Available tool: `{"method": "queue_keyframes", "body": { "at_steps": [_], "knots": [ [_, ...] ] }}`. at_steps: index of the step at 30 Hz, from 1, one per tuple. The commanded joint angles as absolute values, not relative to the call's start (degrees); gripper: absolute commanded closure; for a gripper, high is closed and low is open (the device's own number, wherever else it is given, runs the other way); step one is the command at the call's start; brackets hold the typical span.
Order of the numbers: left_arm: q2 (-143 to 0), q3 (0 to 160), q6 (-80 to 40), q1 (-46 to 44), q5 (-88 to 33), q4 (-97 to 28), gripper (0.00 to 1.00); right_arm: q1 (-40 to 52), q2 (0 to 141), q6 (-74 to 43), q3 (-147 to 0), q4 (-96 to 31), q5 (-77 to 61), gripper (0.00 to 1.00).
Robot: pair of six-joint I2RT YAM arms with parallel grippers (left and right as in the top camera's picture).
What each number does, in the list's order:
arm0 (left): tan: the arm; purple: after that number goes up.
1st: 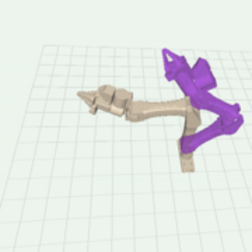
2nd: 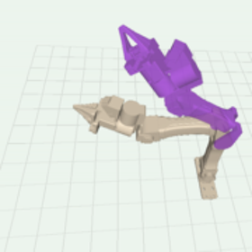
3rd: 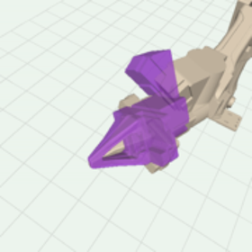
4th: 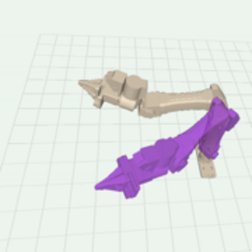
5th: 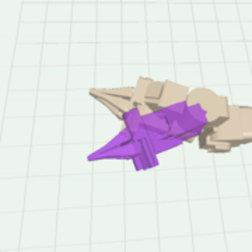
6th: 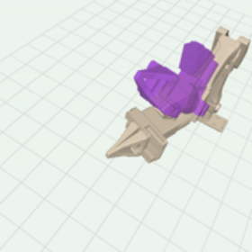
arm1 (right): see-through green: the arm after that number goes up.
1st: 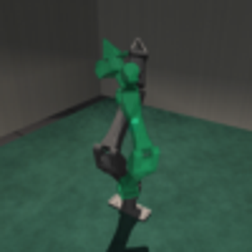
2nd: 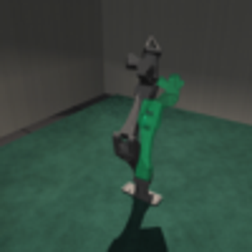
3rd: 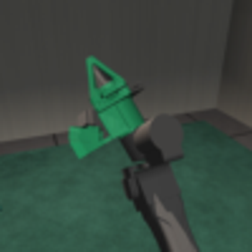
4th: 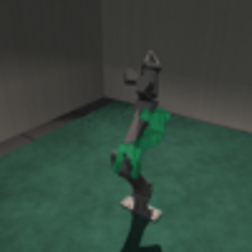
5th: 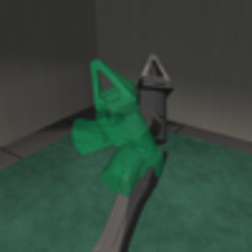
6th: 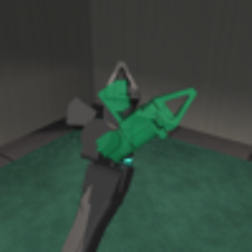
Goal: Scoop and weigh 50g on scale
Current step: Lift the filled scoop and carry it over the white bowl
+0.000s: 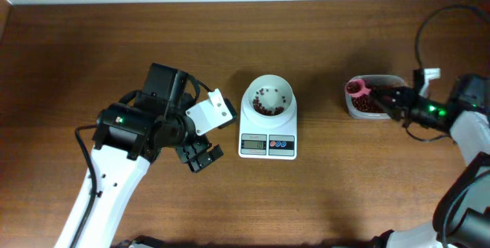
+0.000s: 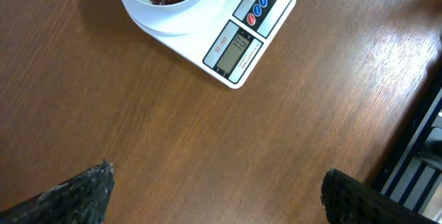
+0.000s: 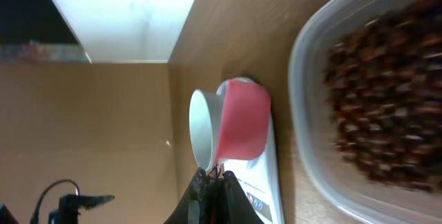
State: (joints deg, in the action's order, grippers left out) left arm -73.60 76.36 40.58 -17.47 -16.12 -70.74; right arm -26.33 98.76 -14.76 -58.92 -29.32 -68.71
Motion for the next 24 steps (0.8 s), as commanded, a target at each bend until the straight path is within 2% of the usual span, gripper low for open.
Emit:
{"method": "queue_keyframes", "body": {
  "at_steps": [1, 12, 24],
  "knots": [
    [-73.1, 77.5, 41.5, -17.1, -17.0, -70.8, 0.01, -22.3, 99.5, -16.2, -59.0, -28.5, -70.3, 0.96],
    [-73.1, 77.5, 41.5, -17.1, -17.0, -70.8, 0.01, -11.3, 99.5, -26.0, -59.0, -21.1, -70.3, 0.96],
    [-73.1, 77.5, 41.5, -17.1, -17.0, -70.8, 0.01, -3.4, 99.5, -26.1, -59.1, -18.4, -73.3, 0.96]
  ]
}}
